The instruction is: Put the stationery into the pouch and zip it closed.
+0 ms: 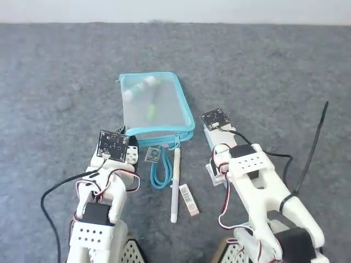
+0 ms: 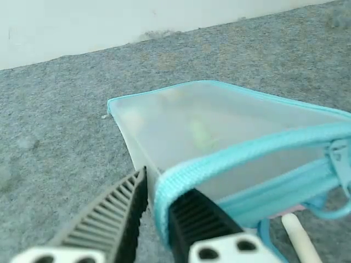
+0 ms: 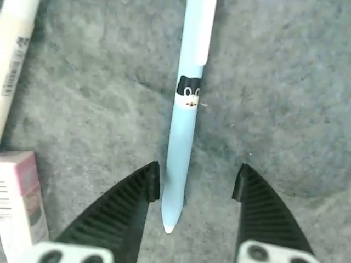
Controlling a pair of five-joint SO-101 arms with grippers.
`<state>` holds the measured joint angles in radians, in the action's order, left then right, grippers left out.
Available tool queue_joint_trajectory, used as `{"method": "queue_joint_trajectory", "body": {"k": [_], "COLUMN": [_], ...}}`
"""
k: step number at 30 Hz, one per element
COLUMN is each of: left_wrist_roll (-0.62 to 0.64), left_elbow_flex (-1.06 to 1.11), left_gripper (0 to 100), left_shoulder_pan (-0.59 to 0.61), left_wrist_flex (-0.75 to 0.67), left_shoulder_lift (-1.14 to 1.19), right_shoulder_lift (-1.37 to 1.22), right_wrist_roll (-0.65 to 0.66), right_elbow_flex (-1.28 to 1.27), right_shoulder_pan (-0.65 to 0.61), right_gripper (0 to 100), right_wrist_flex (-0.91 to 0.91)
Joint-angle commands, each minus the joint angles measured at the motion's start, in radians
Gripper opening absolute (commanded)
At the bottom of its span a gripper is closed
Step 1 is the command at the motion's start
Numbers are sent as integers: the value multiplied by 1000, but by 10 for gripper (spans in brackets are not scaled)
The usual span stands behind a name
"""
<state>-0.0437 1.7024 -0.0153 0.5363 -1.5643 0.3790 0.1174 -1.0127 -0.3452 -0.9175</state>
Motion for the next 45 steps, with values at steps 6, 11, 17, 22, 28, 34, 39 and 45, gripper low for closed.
{"method": "queue_joint_trajectory", "body": {"k": [6,11,17,22,28,34,39,45], "left_wrist_roll": [-14,-14,-15,-15,-15,-15,-15,-15], "left_elbow_flex": [-13,-13,-13,-13,-13,-13,-13,-13], "left_gripper": [13,13,13,13,13,13,13,13], "left_shoulder_pan": [-5,-6,-6,-8,-8,-8,-5,-2], "left_wrist_flex": [3,3,2,-2,-3,-3,-3,2], "left_shoulder_lift": [-12,-12,-12,-12,-12,-12,-12,-12], "right_shoulder_lift": [41,41,58,148,294,390,374,268], "right_wrist_roll": [14,18,31,121,138,204,199,138], "right_elbow_flex": [-37,-48,-34,54,112,287,192,83], "right_shoulder_pan": [10,10,30,131,145,145,16,-53], "right_gripper": [88,76,75,32,8,7,15,147], "right_wrist_flex": [45,39,15,-105,-239,-472,-467,-285]}}
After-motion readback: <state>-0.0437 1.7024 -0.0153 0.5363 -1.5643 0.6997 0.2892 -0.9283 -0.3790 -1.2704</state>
